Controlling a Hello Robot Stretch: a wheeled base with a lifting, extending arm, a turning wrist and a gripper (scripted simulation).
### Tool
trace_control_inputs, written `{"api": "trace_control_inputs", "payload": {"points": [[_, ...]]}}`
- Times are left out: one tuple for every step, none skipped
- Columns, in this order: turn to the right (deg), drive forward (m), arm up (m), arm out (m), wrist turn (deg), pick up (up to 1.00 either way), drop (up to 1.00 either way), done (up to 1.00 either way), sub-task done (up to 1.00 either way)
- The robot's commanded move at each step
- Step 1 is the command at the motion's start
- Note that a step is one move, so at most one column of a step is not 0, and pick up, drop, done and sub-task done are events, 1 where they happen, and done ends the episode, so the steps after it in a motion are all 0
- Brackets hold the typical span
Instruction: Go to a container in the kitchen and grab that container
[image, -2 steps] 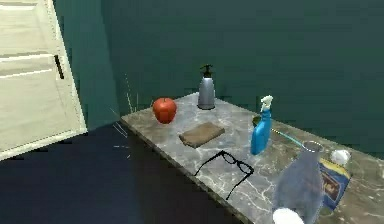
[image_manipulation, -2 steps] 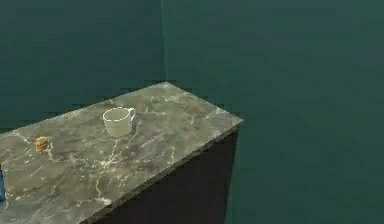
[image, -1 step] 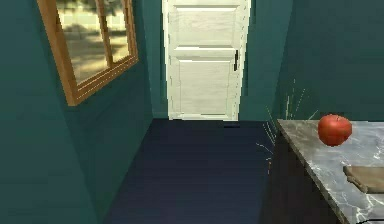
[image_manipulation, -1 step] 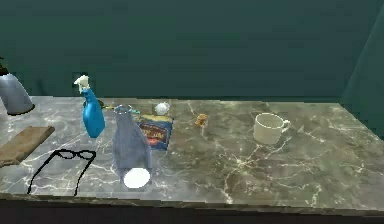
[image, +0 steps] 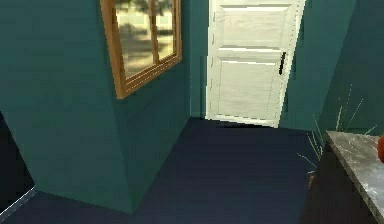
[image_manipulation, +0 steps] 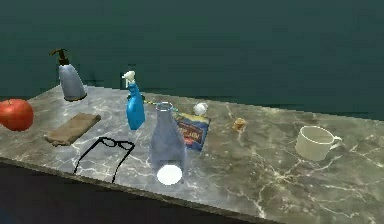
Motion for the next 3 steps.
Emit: {"api": "trace_control_inputs", "payload": {"points": [[0.0, 0.0, 0.5, 0.0, 0.0, 0.0, 0.0, 0.0, 0.0], [0.0, 0.0, 0.38, 0.0, 0.0, 0.0, 0.0, 0.0, 0.0], [0.0, 0.0, 0.0, 0.12, 0.0, 0.0, 0.0, 0.0, 0.0]]}}
